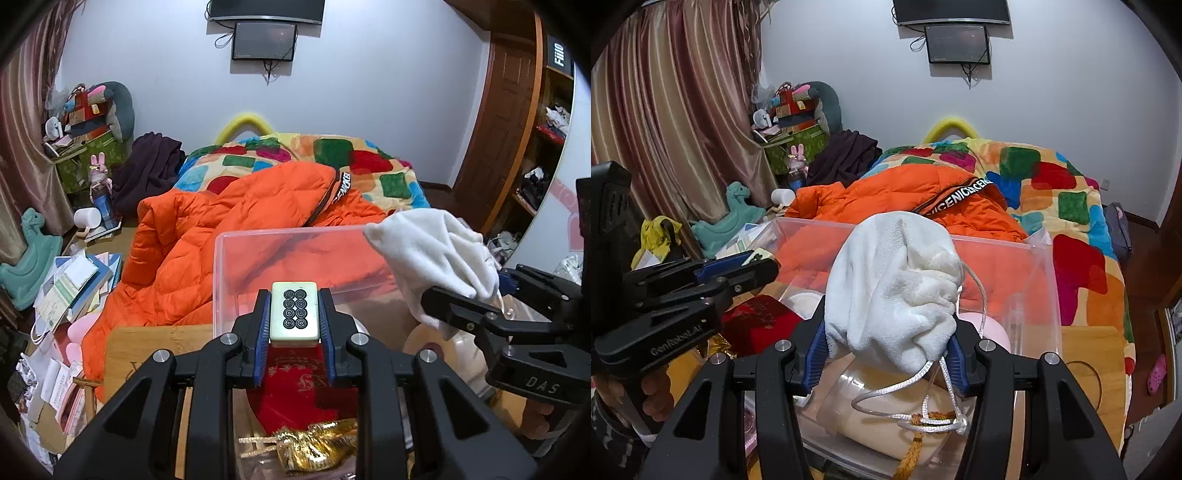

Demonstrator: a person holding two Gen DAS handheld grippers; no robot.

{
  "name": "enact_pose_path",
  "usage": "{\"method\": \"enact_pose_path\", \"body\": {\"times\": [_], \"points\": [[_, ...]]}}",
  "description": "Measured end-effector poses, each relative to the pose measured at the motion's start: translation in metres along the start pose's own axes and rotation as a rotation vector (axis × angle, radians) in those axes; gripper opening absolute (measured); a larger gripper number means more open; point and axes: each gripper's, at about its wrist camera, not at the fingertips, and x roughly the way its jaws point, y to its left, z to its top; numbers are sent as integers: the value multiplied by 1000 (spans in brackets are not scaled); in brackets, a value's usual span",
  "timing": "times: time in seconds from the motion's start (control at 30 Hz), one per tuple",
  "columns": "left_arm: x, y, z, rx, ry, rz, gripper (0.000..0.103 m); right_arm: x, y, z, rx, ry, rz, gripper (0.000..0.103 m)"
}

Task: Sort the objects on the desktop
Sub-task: 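Lower the tile and white bag into the box and open both tools, then grasp the bagged pink rope with the left tool while the right grasps the blue card pack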

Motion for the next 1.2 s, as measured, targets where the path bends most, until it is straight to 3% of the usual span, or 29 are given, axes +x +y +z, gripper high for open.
{"method": "enact_pose_path", "body": {"times": [0.33,0.47,0.57,0.63,0.67,0.83,1.03,1.2], "points": [[-7,-10,-2,46,-10,28,24,7,12,-10,-49,-9,-108,60],[-11,-6,-1,25,-11,9,26,0,12,-12,-33,-11,-80,76],[-15,-5,-2,14,-14,2,36,-15,10,-12,-22,-42,-81,78],[-20,-7,-4,6,-23,23,68,-25,9,-12,-16,-61,-83,82],[-24,-8,-6,4,-35,31,73,-29,9,-12,-16,-71,-83,83],[-46,-20,-15,47,-93,53,83,-54,9,-19,-19,-119,-93,85],[-76,-29,-21,66,-161,62,96,-83,16,-37,-41,-167,-180,88],[-96,-31,-27,59,-196,60,98,-103,16,-51,-6,-191,-184,89]]}}
